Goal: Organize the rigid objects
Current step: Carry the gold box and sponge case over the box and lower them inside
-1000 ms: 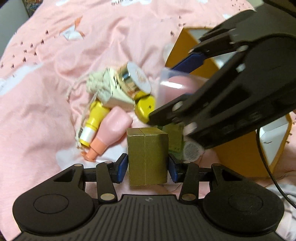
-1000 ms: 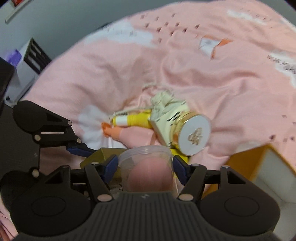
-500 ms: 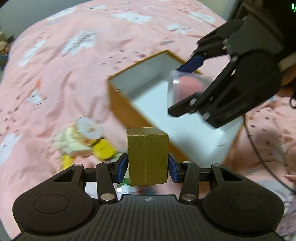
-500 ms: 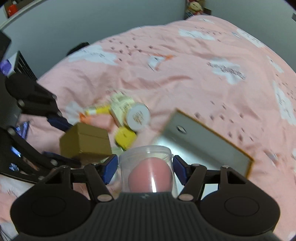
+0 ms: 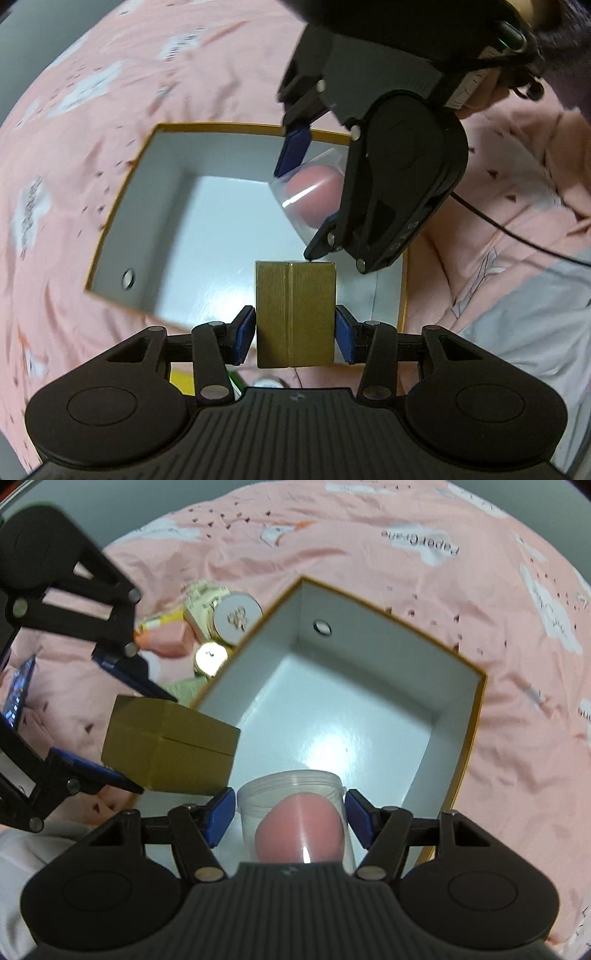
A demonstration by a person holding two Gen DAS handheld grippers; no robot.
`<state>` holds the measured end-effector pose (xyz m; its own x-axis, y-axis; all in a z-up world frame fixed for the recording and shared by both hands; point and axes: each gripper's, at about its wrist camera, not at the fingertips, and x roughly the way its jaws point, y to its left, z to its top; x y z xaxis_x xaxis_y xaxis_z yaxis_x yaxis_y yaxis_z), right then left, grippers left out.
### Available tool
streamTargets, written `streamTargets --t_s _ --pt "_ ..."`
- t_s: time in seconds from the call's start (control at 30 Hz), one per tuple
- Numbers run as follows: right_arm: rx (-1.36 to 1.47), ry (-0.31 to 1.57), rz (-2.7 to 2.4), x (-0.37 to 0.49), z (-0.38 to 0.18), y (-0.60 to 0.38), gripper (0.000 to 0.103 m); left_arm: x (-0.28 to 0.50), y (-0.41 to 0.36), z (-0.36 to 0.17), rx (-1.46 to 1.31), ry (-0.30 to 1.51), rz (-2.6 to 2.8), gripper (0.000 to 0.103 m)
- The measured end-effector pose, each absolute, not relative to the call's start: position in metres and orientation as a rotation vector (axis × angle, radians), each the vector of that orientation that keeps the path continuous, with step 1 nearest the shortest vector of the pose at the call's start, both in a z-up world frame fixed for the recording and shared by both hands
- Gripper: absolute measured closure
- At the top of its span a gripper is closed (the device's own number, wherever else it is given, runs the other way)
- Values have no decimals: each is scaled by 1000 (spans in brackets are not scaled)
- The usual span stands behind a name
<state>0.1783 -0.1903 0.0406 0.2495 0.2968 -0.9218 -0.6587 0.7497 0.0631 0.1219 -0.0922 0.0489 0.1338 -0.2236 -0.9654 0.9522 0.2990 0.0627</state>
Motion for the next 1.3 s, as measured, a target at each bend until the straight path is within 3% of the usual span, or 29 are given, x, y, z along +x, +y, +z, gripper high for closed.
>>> streamTargets --t_s 0.47,1.17,1.3 --pt "-422 1187 711 181 -7 -201 38 129 -122 -26 1084 1196 -1238 51" --pt "-333 1271 735 187 -31 -207 39 166 -131 -86 913 1435 -1269 51" --pt "-314 1293 736 187 -39 -207 51 176 -130 -97 969 1465 -1228 51"
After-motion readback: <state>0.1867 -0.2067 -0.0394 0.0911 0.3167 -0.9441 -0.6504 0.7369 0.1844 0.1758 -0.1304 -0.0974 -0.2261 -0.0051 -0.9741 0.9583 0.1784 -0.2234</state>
